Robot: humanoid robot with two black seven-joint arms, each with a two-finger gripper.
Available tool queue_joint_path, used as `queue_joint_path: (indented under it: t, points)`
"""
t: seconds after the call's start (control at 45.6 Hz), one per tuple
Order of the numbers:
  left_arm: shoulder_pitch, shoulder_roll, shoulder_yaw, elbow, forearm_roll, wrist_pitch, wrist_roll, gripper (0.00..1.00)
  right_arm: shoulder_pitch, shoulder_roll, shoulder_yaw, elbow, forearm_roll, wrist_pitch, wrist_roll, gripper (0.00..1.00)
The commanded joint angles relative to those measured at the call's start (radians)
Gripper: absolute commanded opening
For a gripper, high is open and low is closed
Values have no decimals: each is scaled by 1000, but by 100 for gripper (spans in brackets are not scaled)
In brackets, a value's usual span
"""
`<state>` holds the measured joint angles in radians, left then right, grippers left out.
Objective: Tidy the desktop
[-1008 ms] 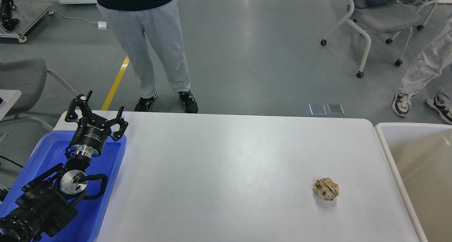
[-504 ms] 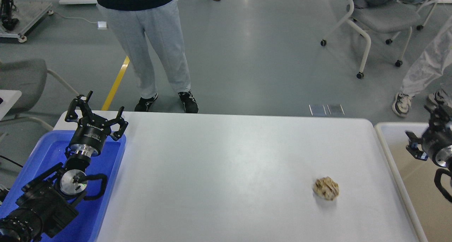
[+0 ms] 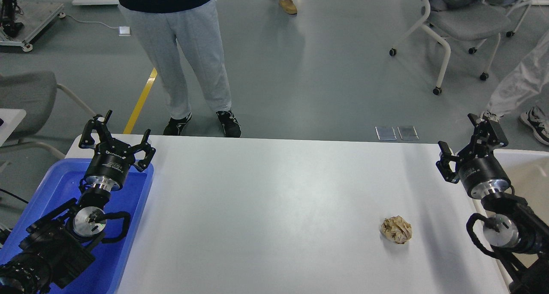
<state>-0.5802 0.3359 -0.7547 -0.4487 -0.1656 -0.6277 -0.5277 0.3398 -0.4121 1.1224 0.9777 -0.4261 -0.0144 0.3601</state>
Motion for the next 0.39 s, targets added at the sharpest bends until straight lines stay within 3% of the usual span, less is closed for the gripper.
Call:
queue_joint_path:
  t: [0.0, 0.131, 0.373]
  points:
    - [0, 0, 0, -1, 0, -1, 0, 100, -31, 127, 72, 24, -69, -1, 51, 99]
    - [0, 0, 0, -1, 0, -1, 0, 100, -31, 157, 123, 21, -88, -2, 79, 99]
    - [0, 0, 0, 1, 0, -1, 0, 100, -27, 168, 120, 16, -100, -4, 82, 99]
